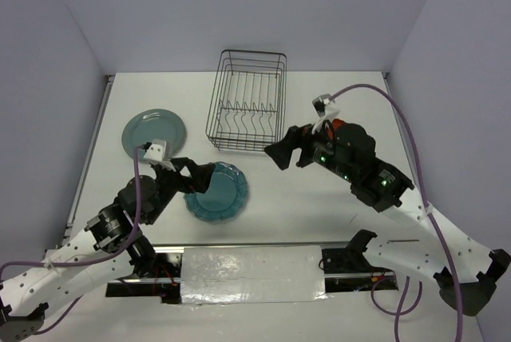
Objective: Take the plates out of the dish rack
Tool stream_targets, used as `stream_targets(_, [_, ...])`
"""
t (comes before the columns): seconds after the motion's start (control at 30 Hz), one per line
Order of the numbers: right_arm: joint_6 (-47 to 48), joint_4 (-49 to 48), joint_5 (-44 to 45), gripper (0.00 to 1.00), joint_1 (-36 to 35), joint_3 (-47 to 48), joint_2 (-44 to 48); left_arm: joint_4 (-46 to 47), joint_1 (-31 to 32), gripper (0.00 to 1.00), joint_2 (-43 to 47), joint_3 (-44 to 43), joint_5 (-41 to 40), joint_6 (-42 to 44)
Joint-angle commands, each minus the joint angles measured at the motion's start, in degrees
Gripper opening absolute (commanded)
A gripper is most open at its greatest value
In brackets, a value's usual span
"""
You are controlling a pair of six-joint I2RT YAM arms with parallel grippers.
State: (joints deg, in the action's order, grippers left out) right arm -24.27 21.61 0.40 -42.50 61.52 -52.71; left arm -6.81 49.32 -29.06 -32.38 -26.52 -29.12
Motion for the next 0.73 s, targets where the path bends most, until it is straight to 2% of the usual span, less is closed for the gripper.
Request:
stream_targets(0.0, [-1.5,-7.8,-3.7,1.00,-1.3,-6.0,4.9,3.6,0.3,0.99,0.8,-2.4,0.8,1.5])
stream_targets(0.2, [0.2,-10.1,-0.6,1.00,-1.4,-14.7,13.6,5.2,0.3,0.99,2.8,-1.5,1.9,2.7])
stream_targets(0.37, [-1.4,-17.3,-0.5,1.00,-1.5,-22.1,21.8,5.9,0.3,0.99,3.2,-1.2,3.1,2.7])
stream_targets(0.7, [-1.0,-17.4,-1.8,1.00,-1.6,-22.4,23.4,8.2,0.3,0.99,3.0,-0.7,5.0,3.5])
